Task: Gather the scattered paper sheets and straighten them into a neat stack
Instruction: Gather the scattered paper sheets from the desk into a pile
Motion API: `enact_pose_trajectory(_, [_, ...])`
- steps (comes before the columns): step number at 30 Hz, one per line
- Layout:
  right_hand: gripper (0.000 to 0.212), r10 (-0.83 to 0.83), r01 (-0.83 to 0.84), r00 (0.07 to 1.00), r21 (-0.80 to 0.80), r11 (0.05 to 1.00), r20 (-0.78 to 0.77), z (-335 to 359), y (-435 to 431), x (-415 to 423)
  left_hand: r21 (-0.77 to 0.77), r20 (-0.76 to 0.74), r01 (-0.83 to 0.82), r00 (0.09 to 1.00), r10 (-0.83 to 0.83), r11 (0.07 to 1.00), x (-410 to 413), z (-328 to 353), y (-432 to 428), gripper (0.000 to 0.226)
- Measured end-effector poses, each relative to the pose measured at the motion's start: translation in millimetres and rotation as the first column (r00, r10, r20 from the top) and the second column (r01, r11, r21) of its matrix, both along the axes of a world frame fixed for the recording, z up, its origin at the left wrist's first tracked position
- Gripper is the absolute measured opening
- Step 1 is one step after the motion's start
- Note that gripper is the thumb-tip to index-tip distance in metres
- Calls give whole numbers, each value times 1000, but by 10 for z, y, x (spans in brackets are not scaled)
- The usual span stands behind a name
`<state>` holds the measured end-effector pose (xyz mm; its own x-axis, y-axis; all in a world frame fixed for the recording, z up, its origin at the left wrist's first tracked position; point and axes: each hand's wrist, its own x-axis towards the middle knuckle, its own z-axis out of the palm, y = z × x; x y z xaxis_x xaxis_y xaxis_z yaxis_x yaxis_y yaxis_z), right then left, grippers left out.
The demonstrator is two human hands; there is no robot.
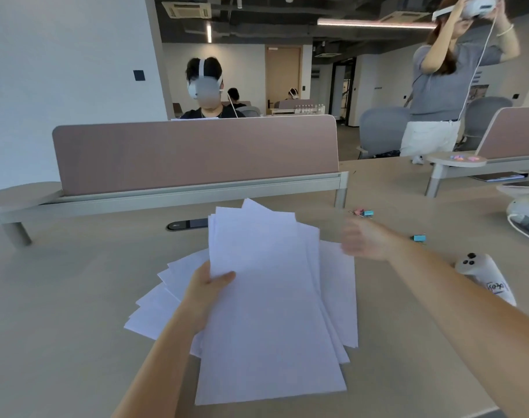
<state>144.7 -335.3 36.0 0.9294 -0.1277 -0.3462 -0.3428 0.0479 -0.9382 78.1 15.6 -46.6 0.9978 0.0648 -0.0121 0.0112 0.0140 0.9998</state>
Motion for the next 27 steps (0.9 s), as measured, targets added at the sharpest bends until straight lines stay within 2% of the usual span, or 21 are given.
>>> enact_pose_trajectory(2, [27,-80,75,996,-103,992,-48,-165,-115,-97,3,21,-31,999,31,1000,14,-21,-17,29])
enact_pose_trajectory(5, [13,-65,57,996,-120,991,-63,-265,-100,-250,9,26,-66,998,65,998,26,-61,-80,37])
enact_pose_trajectory(9, [25,35,-36,999,-221,975,-10,-318,214,-258,-2,2,-152,988,152,988,-38,-89,-83,37])
enact_pose_trajectory(11, [26,71,-78,997,-315,946,-31,-253,412,-241,47,13,-185,983,185,982,-81,-112,-28,35])
enact_pose_trajectory(13, [30,48,-46,999,-426,904,-7,-194,435,-222,119,26,-188,982,186,975,-93,-121,-1,33])
enact_pose_trajectory(15, [35,29,-26,1000,-367,930,4,-211,354,-254,142,33,-189,982,186,972,-86,-99,-21,29])
enact_pose_trajectory(17, [53,-3,-7,999,-212,977,-43,-317,219,-322,165,41,-173,985,168,971,-93,-56,-79,30])
enact_pose_trajectory(18, [50,-30,24,998,-116,993,-46,-378,177,-370,178,44,-156,988,151,971,-91,-47,-92,30])
enact_pose_trajectory(21, [16,-116,120,992,95,988,-48,-451,155,-491,209,50,-144,989,137,967,-101,-45,-102,28])
enact_pose_trajectory(22, [15,-153,160,986,134,978,-64,-458,161,-505,209,55,-142,990,133,968,-99,-56,-97,29])
enact_pose_trajectory(25, [35,-141,150,988,161,975,-69,-410,203,-464,206,66,-132,991,120,970,-143,-26,-111,33])
enact_pose_trajectory(27, [30,-67,68,997,11,998,-37,-418,256,-415,198,70,-128,991,116,972,-161,-4,-111,31])
